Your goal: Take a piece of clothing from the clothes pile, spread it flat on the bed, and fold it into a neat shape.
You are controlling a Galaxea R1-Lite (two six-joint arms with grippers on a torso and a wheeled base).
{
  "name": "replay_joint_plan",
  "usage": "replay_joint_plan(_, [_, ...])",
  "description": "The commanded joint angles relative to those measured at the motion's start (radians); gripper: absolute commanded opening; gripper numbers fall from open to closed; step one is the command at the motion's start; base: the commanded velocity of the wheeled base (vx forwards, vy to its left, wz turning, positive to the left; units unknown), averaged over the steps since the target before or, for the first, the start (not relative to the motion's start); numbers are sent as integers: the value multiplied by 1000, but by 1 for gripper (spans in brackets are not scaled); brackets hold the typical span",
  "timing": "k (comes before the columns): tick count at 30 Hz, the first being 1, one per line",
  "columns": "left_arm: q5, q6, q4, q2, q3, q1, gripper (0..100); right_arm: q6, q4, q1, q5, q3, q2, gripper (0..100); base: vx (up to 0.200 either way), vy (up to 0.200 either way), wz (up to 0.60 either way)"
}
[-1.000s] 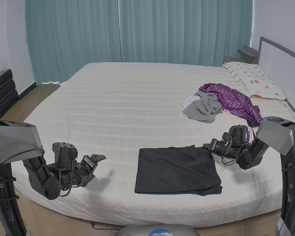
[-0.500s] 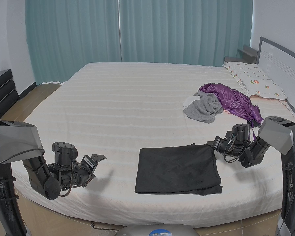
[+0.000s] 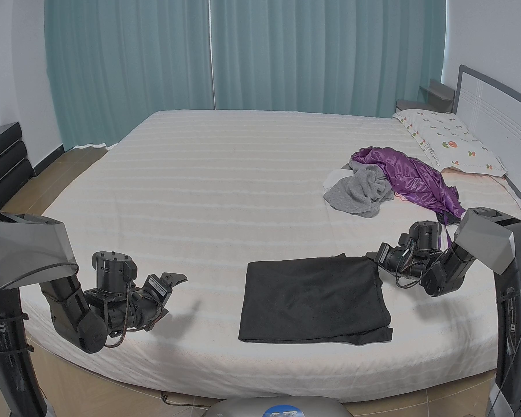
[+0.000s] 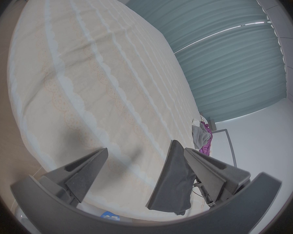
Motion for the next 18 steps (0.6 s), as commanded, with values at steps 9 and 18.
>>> replay_joint_plan(9, [0,0,0,0,-1,0,100,4,-5,-6,11,60,-72,100,0,0,0])
replay_joint_plan(18, [0,1,0,0,2,-5,100,115,-120,-15,10,305,-239,100,0,0,0])
